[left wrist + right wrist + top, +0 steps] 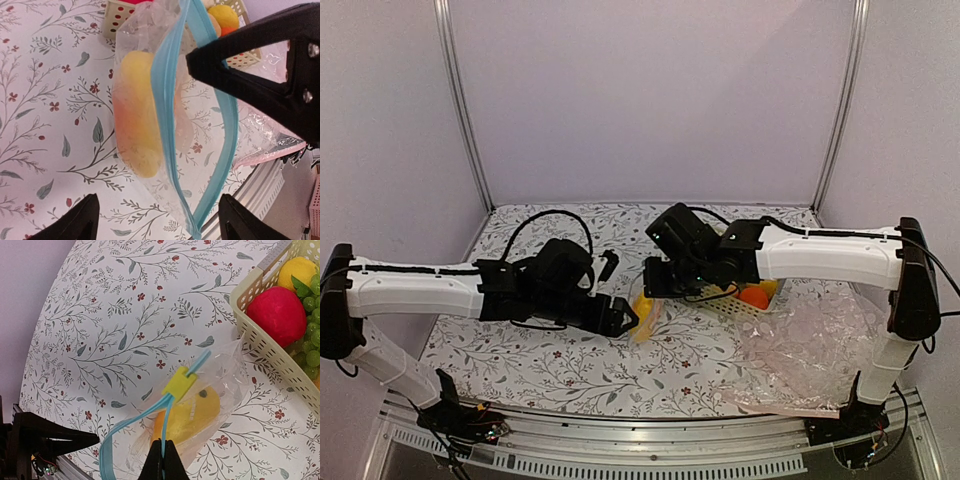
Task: Place the food in the zip-top bag and seal the zipper
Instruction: Pass from the left arm to the right, then adjust the zipper food storage bag at the center of the board.
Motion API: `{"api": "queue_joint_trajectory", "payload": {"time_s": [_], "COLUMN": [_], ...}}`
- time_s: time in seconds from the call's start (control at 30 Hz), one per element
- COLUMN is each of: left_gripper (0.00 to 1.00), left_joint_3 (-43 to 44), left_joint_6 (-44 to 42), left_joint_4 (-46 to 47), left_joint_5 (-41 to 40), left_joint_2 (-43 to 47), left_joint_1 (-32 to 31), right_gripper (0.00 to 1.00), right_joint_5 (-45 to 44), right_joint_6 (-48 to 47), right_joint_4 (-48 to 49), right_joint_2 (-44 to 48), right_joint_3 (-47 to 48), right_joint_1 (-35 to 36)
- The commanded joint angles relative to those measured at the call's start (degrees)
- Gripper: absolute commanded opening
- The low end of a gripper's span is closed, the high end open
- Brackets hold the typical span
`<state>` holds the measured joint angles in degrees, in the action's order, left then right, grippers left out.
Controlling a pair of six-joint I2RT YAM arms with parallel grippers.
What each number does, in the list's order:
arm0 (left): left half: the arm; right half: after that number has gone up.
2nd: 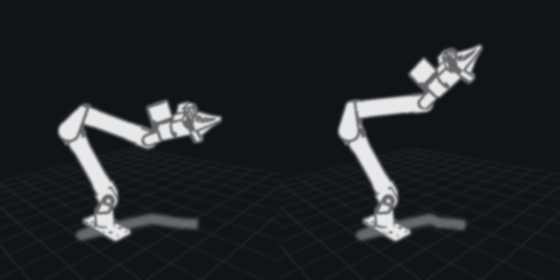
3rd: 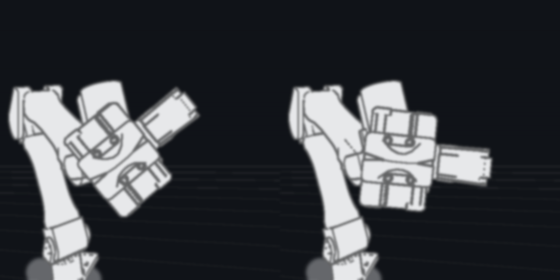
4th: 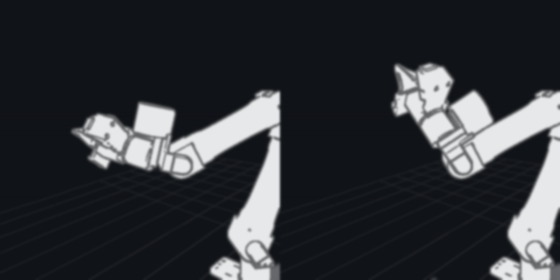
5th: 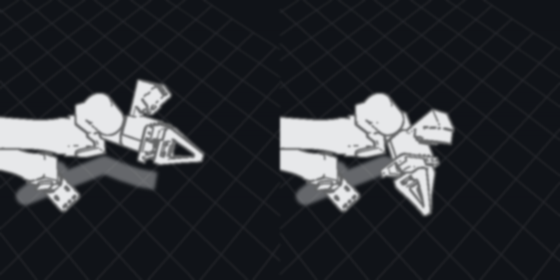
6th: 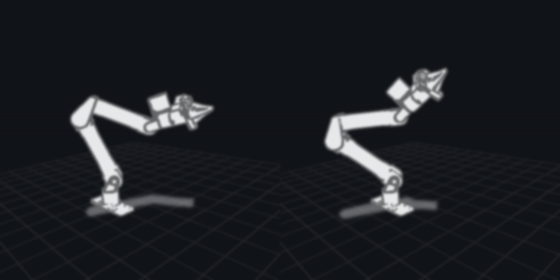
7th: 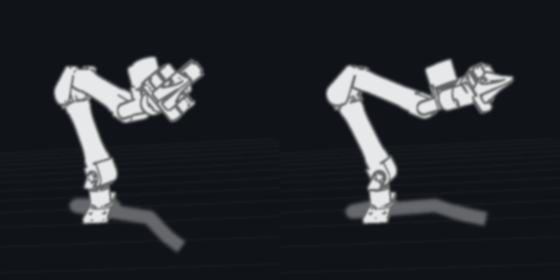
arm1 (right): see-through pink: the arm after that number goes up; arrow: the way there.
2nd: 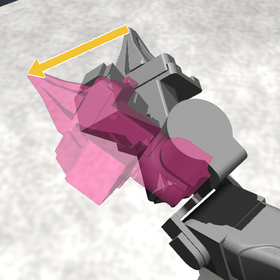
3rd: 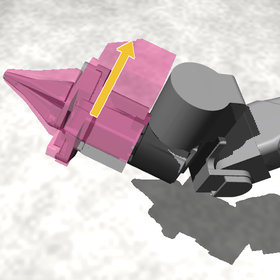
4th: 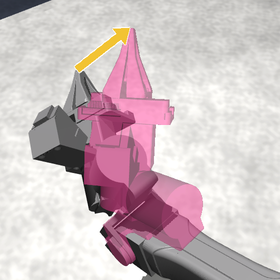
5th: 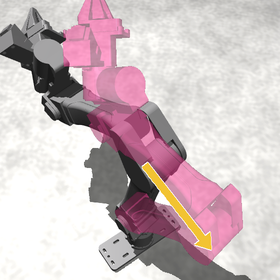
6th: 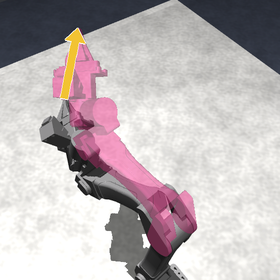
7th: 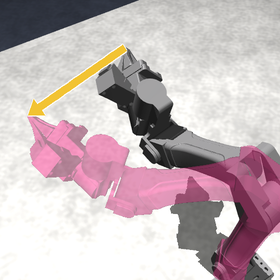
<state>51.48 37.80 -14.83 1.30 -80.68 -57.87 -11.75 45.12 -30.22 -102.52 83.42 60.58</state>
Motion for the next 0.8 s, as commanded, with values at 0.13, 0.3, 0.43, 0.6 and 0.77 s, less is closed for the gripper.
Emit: {"api": "queue_joint_trajectory", "payload": {"time_s": [0.13, 0.3, 0.43, 0.6, 0.77], "left_gripper": [0.74, 0.73, 0.52, 0.32, 0.32], "left_joint_3": [-2.32, 2.04, 5.28, 8.51, 8.91], "left_joint_6": [5.67, 3.12, 0.75, -1.78, -1.98], "left_joint_4": [3.21, 3.67, 2.46, -0.83, -1.30], "left_joint_5": [-7.61, -9.54, -9.74, -10.57, -9.18], "left_joint_2": [-0.72, -2.90, -5.49, -7.64, -8.90], "left_joint_1": [-1.52, -0.60, 1.03, 1.03, 1.00], "right_gripper": [0.00, 0.00, 0.00, 0.00, 0.00], "right_joint_5": [0.23, 2.45, 4.68, 5.17, 5.24], "right_joint_6": [0.70, -1.24, -3.27, -4.47, -4.77], "right_joint_4": [1.67, 3.56, 5.38, 5.92, 6.24], "right_joint_2": [1.09, 1.76, 2.73, 3.76, 4.01], "right_joint_3": [-1.21, -3.08, -4.82, -6.10, -6.34], "right_joint_1": [-0.21, -0.28, -0.22, -0.24, -0.22]}}
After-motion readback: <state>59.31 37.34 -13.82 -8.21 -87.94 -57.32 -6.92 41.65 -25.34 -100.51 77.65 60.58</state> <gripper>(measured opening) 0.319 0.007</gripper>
